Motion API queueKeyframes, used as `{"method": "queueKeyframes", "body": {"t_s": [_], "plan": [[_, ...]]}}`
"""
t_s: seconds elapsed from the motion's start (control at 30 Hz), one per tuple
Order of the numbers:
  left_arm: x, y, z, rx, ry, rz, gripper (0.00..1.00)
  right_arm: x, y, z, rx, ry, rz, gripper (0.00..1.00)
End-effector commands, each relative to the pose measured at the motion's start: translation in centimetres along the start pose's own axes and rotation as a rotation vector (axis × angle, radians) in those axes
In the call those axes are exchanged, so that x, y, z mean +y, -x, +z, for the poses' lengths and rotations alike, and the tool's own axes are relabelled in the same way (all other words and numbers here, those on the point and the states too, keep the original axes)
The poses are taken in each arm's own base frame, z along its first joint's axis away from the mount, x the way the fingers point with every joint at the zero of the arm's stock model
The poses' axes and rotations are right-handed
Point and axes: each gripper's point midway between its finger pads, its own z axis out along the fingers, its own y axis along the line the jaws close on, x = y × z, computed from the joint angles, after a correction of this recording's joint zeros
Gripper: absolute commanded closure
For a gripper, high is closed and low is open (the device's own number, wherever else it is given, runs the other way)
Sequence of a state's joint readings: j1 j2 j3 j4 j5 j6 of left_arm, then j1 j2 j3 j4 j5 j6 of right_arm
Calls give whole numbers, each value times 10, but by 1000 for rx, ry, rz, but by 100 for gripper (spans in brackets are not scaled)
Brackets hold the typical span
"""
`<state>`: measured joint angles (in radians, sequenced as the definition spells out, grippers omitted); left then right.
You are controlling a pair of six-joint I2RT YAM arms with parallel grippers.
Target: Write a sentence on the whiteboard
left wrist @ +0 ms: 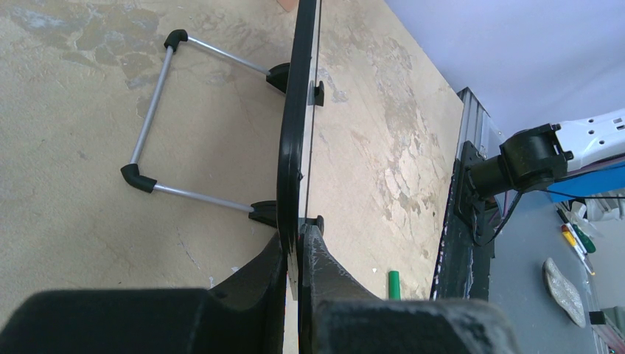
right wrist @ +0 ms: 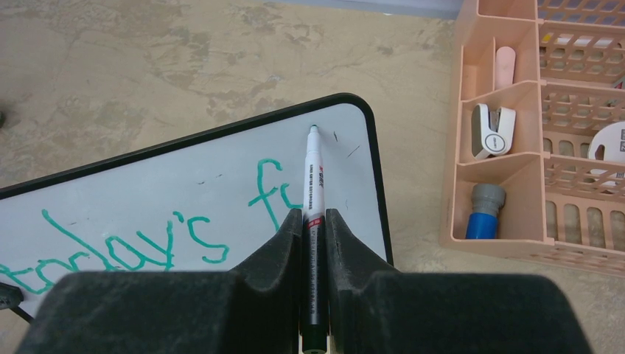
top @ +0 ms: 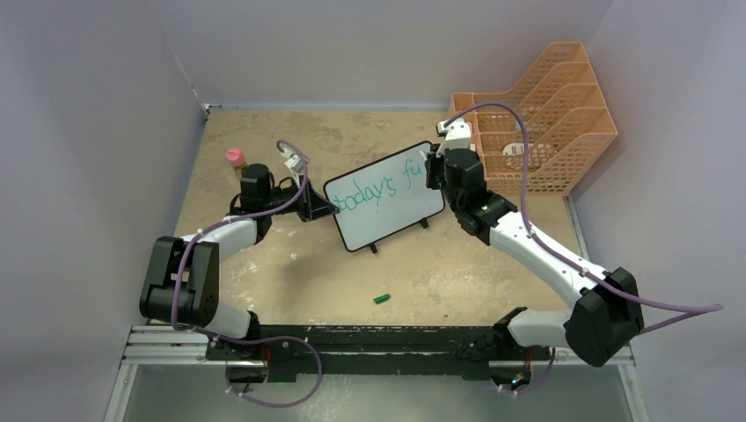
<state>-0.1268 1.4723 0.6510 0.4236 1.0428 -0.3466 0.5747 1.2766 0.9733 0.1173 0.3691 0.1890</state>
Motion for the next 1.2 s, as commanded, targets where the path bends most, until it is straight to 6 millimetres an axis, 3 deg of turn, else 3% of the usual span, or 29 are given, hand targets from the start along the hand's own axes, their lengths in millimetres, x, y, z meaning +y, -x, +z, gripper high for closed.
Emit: {"method": "queueKeyframes", "body": {"t_s": [0.0,0.57,1.17], "plan": [[-4,21,-1,-36,3,94,100,5,15,0,-37,24,7,100],[-4,21,-1,-37,5,95,100,-3,-19,-9,46,12,23,100],[-4,21,-1,-37,7,96,100,-8,-39,-16,88,-1,34,100]]}}
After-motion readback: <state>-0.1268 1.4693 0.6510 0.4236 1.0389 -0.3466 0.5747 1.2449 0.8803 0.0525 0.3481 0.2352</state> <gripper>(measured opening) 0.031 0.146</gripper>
